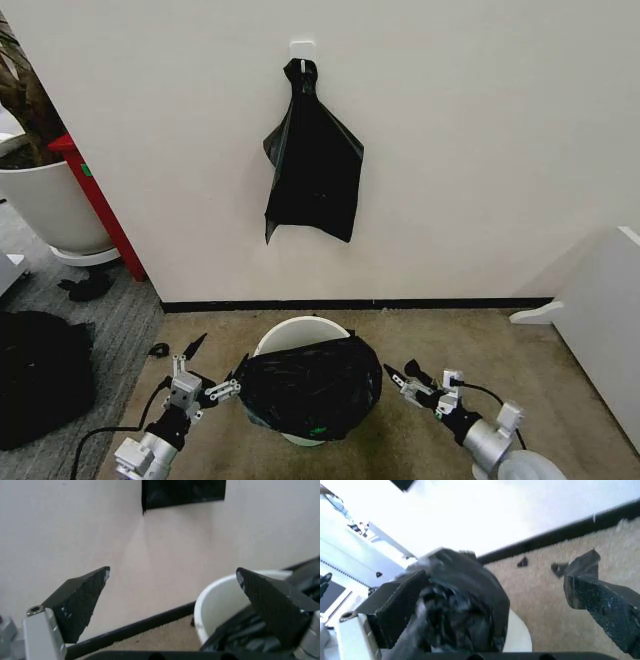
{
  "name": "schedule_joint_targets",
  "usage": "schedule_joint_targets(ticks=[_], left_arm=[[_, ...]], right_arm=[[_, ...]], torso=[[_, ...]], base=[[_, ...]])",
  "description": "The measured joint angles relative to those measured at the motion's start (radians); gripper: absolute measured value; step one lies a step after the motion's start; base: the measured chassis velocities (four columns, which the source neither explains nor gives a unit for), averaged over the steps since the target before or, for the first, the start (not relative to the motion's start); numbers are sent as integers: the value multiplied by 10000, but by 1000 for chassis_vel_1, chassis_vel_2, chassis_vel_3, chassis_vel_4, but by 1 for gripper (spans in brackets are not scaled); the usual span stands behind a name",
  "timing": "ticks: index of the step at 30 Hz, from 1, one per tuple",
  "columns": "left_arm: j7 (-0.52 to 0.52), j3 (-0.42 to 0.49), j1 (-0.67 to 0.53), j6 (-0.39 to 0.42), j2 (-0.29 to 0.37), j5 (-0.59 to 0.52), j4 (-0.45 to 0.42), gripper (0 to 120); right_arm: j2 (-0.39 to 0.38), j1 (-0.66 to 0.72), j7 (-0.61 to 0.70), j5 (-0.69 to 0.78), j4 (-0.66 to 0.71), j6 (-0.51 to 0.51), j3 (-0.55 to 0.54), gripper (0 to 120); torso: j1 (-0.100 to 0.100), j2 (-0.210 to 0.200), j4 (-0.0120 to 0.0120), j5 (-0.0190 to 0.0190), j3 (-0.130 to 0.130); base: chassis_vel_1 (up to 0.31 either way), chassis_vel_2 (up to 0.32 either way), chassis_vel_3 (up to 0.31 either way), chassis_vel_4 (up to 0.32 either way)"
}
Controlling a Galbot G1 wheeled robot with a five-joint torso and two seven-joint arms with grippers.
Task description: Place the garbage bag over the trash bin.
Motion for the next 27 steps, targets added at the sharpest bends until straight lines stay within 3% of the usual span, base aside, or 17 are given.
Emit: schedule_joint_targets(ticks=[5, 10, 14, 21, 27], left_arm=[[-432, -130, 155, 538, -205, -495, -939, 100], [-611, -197, 191, 769, -358, -616, -1278, 100], [-1080, -708, 463, 1448, -711, -1173, -2284, 100], [-1133, -1409, 1184, 1673, -1291, -1222, -2813, 100], [-1132, -1568, 1570, 1746, -1676, -1143, -3052, 100]], right_arm=[[14, -55, 782, -399, 1105, 1, 477, 100], [-38, 211, 1074, -938, 1406, -58, 552, 100], [-409, 1190, 2173, -2387, 2377, -1219, 523, 100], [-1371, 2767, 3432, -2040, 2794, -2683, -559, 100], [-2295, 4104, 3373, -1664, 2257, -3520, -1283, 100]], torso=[[0, 0, -1, -1, 0], [0, 0, 0, 1, 0], [0, 0, 0, 1, 0], [0, 0, 3, 1, 0], [0, 0, 1, 1, 1]], base=[[0, 0, 0, 0], [0, 0, 0, 0], [0, 0, 0, 0], [0, 0, 0, 0], [0, 0, 0, 0]])
